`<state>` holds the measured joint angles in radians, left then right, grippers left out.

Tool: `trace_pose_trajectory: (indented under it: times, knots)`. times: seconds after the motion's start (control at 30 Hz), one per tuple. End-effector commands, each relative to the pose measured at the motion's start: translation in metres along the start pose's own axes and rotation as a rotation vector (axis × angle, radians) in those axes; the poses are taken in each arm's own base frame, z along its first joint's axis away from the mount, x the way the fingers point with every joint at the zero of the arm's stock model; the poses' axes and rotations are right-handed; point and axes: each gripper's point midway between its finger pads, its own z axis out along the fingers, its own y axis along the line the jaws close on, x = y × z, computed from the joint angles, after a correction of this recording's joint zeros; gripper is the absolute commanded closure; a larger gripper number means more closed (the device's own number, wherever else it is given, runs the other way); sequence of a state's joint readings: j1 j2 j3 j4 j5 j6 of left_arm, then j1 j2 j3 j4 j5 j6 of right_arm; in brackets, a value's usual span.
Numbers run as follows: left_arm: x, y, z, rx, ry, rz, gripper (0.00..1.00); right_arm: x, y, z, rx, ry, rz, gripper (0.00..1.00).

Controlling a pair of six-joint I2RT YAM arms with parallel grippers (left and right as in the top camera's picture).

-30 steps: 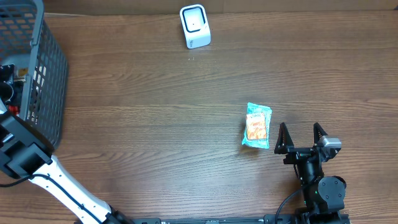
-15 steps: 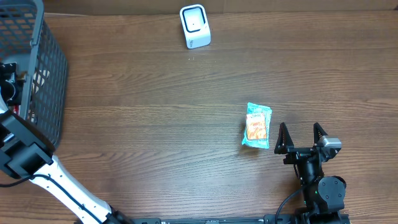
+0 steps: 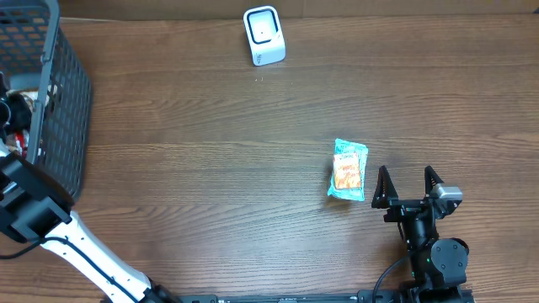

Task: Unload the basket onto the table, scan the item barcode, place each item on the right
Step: 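Grasp the brown-and-white bag with red stick in the basket, left gripper, then lift the bag out and carry it toward the table centre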

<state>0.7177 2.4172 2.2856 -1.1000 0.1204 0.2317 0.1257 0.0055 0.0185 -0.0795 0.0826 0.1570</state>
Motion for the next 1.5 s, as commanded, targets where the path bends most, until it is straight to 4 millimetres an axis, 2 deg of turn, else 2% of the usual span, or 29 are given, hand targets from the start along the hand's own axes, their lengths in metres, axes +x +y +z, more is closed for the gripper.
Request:
trace_pose_trajectory:
  times: [0.0,0.17,0.33,0.5,0.53,0.6,0.67,0.8,0.93,1.17,1.47]
  knots:
    - [-0.039,-0.008,-0.089,0.004,-0.197,-0.1,0.96,0.003,-0.002,0.001,0.009,0.002,-0.004,0.0]
    - [-0.049,-0.029,-0.171,0.076,-0.337,-0.196,0.96,0.003,-0.002,0.001,0.009,0.002,-0.004,0.0]
    - [-0.042,-0.063,-0.261,0.153,-0.463,-0.239,0.96,0.003,-0.002,0.001,0.009,0.002,-0.004,0.0]
    - [-0.018,-0.114,-0.345,0.211,-0.581,-0.197,0.96,0.003,-0.002,0.001,0.009,0.002,-0.004,0.0]
    - [-0.009,-0.13,-0.36,0.233,-0.594,-0.171,0.96,0.003,-0.002,0.001,0.009,0.002,-0.004,0.0]
    - [0.007,-0.157,-0.377,0.269,-0.592,-0.121,0.96,0.003,-0.002,0.001,0.009,0.002,-0.004,0.0]
    - [0.028,-0.186,-0.385,0.307,-0.558,-0.065,0.96,0.003,-0.002,0.001,0.008,0.001,-0.004,0.0]
    - [0.066,-0.232,-0.376,0.34,-0.426,0.031,0.96,0.003,-0.002,0.001,0.009,0.002,-0.004,0.0]
    - [0.102,-0.266,-0.349,0.328,-0.248,0.078,0.96,0.003,-0.002,0.001,0.009,0.002,-0.004,0.0]
    - [0.162,-0.329,-0.283,0.315,0.031,0.199,0.96,0.003,-0.002,0.001,0.009,0.002,-0.004,0.0]
    - [0.238,-0.383,-0.2,0.21,0.175,0.201,0.96,0.003,-0.002,0.001,0.009,0.002,-0.004,0.0]
